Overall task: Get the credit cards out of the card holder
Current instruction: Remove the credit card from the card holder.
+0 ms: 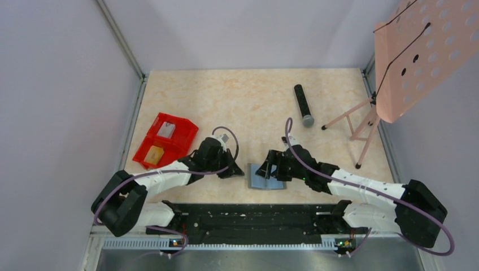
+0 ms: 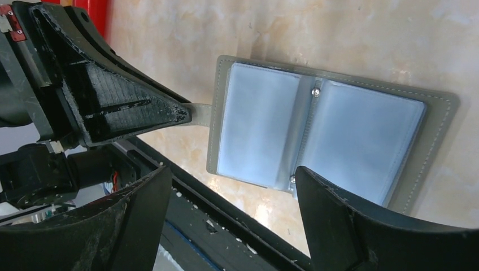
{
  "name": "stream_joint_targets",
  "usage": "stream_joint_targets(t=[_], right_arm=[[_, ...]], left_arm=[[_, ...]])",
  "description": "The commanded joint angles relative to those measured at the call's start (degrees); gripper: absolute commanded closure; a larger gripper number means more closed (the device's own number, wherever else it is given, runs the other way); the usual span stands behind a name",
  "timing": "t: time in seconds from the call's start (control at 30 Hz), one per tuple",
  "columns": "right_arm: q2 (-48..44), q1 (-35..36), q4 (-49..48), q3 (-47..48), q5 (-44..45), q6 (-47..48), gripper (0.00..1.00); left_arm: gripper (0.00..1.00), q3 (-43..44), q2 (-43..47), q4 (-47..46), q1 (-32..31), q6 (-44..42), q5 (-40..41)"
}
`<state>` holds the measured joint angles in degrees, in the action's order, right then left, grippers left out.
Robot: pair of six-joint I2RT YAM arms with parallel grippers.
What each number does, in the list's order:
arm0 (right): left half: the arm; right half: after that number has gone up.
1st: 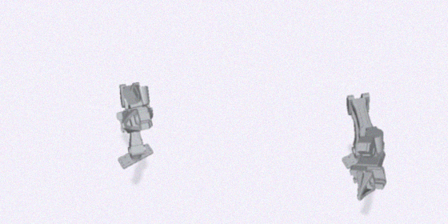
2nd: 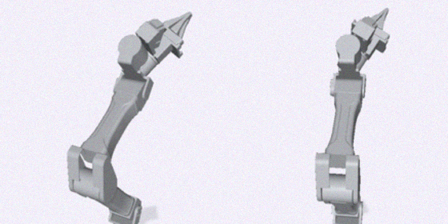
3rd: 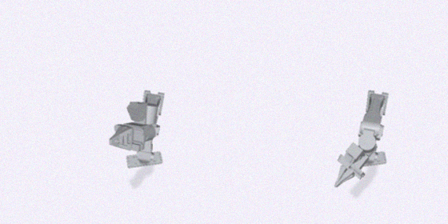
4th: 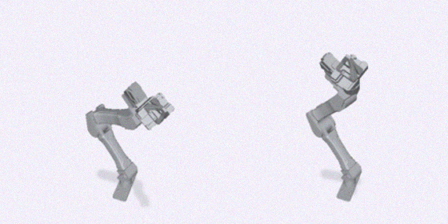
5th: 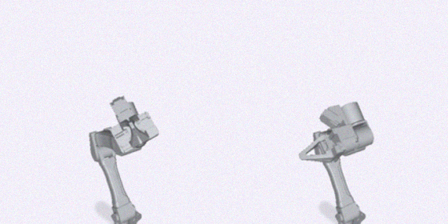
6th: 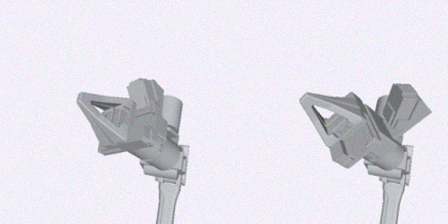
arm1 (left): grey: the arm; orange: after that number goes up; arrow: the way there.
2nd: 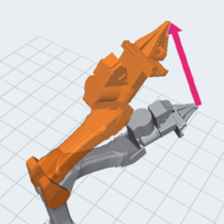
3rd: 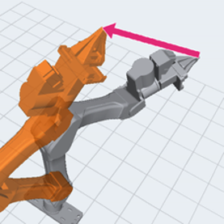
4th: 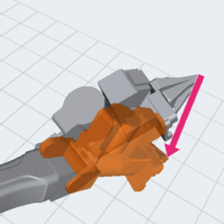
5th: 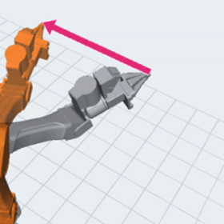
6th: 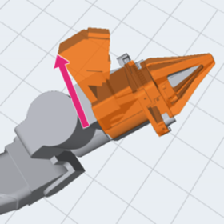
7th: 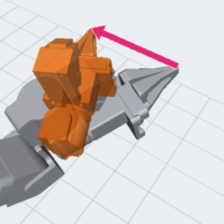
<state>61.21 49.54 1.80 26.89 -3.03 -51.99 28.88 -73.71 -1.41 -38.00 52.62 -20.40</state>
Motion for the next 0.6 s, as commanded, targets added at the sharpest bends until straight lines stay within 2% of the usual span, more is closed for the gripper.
stream_joint_targets(t=[0.0, 0.57], right_arm=[[3.46, 2.86, -3.28, 4.14, 2.76, -0.34, 0.2], [14.84, 8.11, -2.45, 9.44, 8.25, 1.17, 0.34]], left_arm=[[1.0, -0.83, 1.72, -2.35, -0.24, 1.11, -0.49], [1.0, -2.32, 3.98, -3.51, -0.98, 2.44, -0.49]])
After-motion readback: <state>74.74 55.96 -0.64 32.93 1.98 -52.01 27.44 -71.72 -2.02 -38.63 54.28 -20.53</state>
